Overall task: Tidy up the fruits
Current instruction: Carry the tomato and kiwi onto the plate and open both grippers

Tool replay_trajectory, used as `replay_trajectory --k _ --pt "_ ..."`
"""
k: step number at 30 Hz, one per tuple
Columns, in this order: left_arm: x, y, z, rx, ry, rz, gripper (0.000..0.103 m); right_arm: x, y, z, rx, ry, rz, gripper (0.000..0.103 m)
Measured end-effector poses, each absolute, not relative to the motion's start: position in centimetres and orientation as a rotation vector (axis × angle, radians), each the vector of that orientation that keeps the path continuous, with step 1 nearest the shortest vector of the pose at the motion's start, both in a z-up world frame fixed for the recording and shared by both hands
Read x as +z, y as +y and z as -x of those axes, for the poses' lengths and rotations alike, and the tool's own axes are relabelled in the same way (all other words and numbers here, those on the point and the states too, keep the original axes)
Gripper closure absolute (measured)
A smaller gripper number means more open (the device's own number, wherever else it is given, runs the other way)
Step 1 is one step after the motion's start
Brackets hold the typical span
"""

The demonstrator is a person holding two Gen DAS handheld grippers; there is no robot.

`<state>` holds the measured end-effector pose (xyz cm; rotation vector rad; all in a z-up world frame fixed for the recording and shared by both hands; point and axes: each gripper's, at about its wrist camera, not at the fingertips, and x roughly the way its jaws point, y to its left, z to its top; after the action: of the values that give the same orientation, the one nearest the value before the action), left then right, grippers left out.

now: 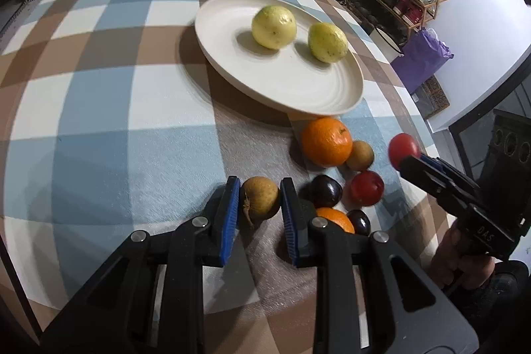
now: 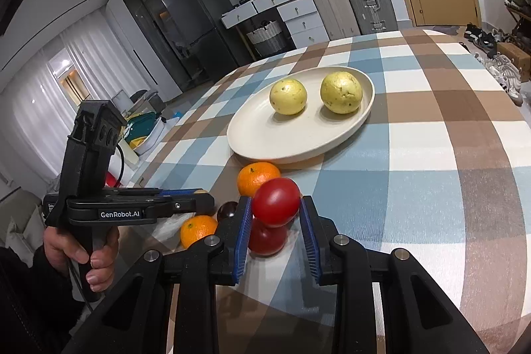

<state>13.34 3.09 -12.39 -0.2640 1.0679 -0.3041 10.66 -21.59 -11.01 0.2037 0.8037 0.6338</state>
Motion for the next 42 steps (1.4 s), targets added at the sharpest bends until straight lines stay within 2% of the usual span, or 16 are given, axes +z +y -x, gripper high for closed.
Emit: replay_trajectory --k 19,30,42 --pt "-6.4 2.6 -18.9 -0.390 0.988 0.302 0.081 -8.0 -19.7 -14.8 0.706 0.769 -0.191 0.073" --pt "-6.5 1.0 -24.6 -0.425 1.031 0.309 0.081 -7.1 -18.3 -19.1 0.700 0.791 -0.164 0.073" --pt "-7.5 -0.4 -27.1 -0.438 1.047 0.298 0.081 -8.7 -18.2 -22.3 0.680 0.853 -0.164 0.073"
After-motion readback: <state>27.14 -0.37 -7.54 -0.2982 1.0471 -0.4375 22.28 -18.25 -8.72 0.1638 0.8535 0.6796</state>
